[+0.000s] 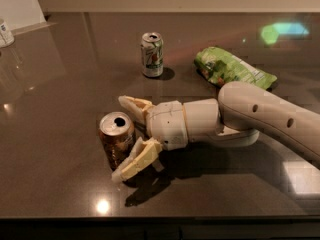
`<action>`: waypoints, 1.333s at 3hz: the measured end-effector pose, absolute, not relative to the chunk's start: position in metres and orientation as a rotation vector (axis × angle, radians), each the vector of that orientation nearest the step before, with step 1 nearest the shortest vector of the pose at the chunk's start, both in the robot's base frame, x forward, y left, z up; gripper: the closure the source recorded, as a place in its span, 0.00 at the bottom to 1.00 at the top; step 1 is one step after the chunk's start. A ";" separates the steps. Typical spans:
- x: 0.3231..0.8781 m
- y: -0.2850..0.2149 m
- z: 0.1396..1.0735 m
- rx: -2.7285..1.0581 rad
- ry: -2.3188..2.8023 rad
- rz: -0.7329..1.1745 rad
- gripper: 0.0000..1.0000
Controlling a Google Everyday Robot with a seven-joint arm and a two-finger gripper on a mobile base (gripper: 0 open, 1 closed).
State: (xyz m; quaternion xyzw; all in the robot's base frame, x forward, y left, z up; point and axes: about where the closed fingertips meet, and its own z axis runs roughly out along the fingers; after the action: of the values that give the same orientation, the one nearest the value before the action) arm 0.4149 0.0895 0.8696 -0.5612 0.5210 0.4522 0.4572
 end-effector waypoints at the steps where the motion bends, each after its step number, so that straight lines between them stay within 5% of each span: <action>1: 0.407 0.087 0.867 -1.379 1.242 1.160 0.00; 4: 0.399 0.091 0.859 -1.414 1.220 1.183 0.00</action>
Offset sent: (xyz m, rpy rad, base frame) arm -0.0172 -0.0050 -0.0087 0.0785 -0.0040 0.0724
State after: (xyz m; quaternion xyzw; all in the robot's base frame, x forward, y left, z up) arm 0.3987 0.0910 0.8594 -0.5716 0.4932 0.4783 0.4486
